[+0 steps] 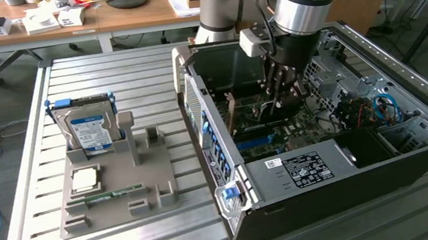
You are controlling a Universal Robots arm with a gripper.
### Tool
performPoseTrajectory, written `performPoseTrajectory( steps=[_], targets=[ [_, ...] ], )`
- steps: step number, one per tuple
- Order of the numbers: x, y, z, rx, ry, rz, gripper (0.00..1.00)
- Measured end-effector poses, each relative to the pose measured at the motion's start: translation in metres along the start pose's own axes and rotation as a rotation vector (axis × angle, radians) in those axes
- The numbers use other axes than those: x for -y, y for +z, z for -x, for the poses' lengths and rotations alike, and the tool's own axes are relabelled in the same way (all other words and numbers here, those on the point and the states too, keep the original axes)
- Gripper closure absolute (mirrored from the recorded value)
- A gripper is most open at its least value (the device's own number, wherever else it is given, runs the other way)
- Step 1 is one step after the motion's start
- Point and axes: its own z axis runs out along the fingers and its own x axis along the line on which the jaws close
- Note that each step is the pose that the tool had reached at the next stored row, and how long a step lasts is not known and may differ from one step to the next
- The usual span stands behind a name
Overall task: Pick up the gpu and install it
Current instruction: 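Insert the gpu into the slot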
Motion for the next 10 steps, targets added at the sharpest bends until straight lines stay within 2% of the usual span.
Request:
performPoseTrajectory(
  steps=[5,10],
  targets=[
    [0.0,0.0047,0.0,0.0049,0.0,0.0,0.74],
    [0.0001,0.0109,0.0,0.0058,0.0,0.0002,0.74]
  ],
)
